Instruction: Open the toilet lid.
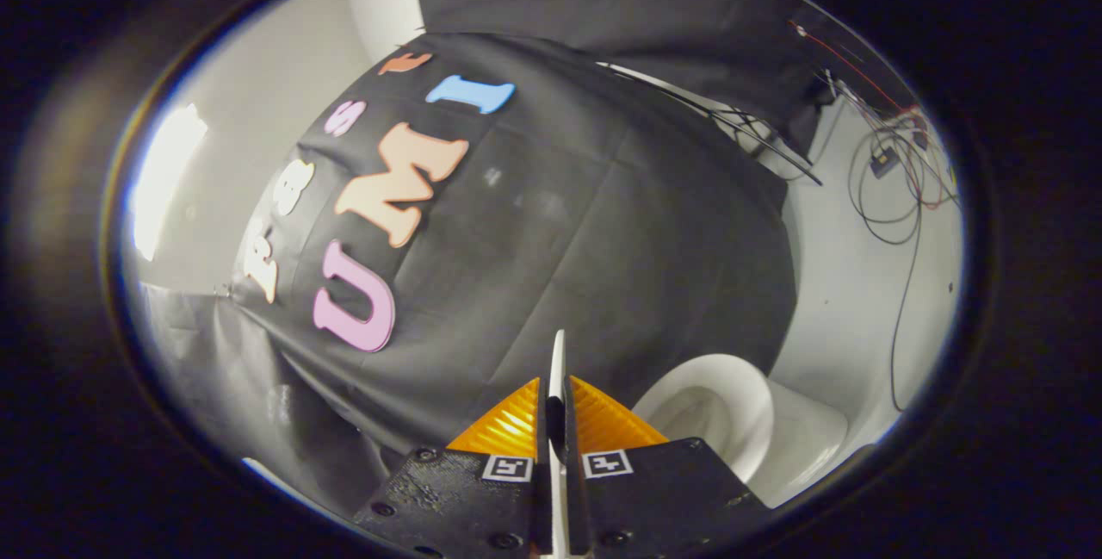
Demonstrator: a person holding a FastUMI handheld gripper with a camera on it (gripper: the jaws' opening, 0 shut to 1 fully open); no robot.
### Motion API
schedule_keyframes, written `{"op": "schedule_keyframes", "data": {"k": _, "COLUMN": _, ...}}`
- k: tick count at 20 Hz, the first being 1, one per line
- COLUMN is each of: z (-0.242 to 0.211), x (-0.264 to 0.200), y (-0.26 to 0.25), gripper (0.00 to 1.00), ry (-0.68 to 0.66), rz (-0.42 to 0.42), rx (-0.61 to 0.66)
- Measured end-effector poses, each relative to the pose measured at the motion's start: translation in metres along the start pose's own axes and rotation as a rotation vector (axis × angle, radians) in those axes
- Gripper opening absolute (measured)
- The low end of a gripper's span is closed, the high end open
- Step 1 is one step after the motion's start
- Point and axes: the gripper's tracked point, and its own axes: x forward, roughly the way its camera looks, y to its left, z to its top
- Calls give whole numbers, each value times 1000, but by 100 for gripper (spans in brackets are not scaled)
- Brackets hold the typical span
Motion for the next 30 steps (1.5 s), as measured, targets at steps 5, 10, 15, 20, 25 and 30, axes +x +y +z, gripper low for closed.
{"op": "schedule_keyframes", "data": {"k": 5, "z": -11, "x": 4, "y": 56, "gripper": 8, "ry": 42, "rz": -1, "rx": -165}}
{"op": "schedule_keyframes", "data": {"k": 10, "z": -23, "x": 6, "y": 95, "gripper": 8, "ry": 81, "rz": 19, "rx": -284}}
{"op": "schedule_keyframes", "data": {"k": 15, "z": -37, "x": 7, "y": 129, "gripper": 8, "ry": 80, "rz": 58, "rx": -337}}
{"op": "schedule_keyframes", "data": {"k": 20, "z": -55, "x": 9, "y": 159, "gripper": 8, "ry": 121, "rz": 69, "rx": -442}}
{"op": "schedule_keyframes", "data": {"k": 25, "z": -78, "x": 13, "y": 192, "gripper": 8, "ry": 166, "rz": 86, "rx": -534}}
{"op": "schedule_keyframes", "data": {"k": 30, "z": -107, "x": 13, "y": 224, "gripper": 8, "ry": 200, "rz": 116, "rx": -619}}
